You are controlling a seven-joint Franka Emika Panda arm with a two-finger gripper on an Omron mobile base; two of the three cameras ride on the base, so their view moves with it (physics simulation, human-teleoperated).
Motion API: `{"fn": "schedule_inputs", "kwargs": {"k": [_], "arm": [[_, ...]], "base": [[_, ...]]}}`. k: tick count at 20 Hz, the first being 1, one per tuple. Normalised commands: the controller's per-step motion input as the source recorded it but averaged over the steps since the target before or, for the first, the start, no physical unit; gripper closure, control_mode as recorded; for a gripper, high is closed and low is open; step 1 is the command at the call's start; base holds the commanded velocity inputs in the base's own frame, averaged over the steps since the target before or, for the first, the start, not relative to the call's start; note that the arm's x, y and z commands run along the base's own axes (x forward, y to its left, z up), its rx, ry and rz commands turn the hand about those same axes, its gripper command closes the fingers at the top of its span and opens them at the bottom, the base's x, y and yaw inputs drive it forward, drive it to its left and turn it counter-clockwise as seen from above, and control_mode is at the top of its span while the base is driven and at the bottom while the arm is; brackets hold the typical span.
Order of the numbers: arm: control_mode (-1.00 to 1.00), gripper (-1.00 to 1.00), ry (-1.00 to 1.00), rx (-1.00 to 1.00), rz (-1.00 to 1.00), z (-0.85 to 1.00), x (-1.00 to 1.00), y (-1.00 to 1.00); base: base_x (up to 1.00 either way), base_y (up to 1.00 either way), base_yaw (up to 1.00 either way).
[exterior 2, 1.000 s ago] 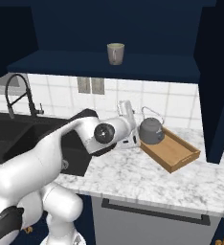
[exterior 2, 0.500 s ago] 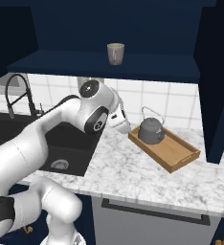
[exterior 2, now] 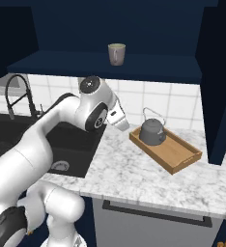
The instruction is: Pick the kettle from the counter and place it on the tray. Then pick the mug from the cabinet and place it on the tray. Then close the cabinet doors.
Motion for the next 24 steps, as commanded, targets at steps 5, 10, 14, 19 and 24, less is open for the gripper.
{"fn": "schedule_inputs", "kwargs": {"k": [5,10,14,19,24], "arm": [[-1.0,-1.0,0.15,-0.09,0.62,0.36,-0.03,0.38],[-1.0,-1.0,0.16,-0.11,0.1,0.06,0.04,0.22],[-1.0,-1.0,0.0,-0.01,0.11,0.13,0.03,0.0],[-1.0,-1.0,-0.06,-0.11,0.23,0.27,0.06,0.05],[-1.0,-1.0,-0.06,-0.16,0.1,0.55,0.14,0.17]], "base": [[0.0,0.0,0.0],[0.0,0.0,0.0],[0.0,0.0,0.0],[0.0,0.0,0.0],[0.0,0.0,0.0]]}}
